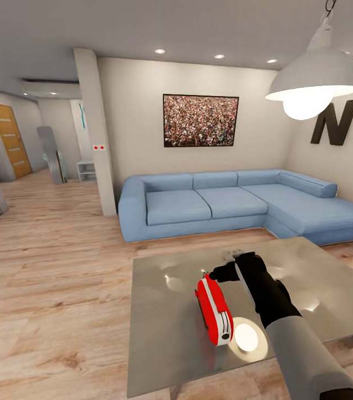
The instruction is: Turn on the radio receiver that's on the table in the living room.
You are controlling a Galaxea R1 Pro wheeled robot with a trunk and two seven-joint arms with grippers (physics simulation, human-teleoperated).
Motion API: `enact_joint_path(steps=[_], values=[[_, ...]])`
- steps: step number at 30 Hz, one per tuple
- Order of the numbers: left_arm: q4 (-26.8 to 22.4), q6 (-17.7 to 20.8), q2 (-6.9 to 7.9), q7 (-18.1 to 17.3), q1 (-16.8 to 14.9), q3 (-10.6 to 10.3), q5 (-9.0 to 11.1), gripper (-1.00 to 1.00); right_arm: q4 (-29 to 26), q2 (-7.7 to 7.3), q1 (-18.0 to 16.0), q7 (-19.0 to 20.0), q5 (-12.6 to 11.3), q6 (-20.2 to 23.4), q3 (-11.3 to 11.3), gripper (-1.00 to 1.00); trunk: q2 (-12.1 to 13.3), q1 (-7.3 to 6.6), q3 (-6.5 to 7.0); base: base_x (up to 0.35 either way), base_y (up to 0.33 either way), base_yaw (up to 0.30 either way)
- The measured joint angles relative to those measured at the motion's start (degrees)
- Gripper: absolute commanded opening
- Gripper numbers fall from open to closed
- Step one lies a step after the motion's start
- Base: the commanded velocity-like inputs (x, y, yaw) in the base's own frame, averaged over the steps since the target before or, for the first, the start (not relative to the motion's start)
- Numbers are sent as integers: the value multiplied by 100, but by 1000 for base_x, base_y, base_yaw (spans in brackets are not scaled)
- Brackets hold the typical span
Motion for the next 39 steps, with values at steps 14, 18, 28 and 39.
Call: enact_joint_path(steps=[14,18,28,39], values=[[-2,-9,0,0,0,0,17,100,15,0,0,8,-15,-1,-1,100,0,0,0,0,0,0],[-2,-9,0,0,0,0,18,100,25,0,0,9,-17,-1,-8,100,0,0,0,5,0,0],[-2,-9,8,0,0,9,0,100,52,-10,0,-6,-10,5,-20,100,0,0,0,195,9,0],[-2,-13,5,0,0,-8,-7,100,605,-12,0,-12,-9,-4,-20,100,0,0,0,10,0,0]])
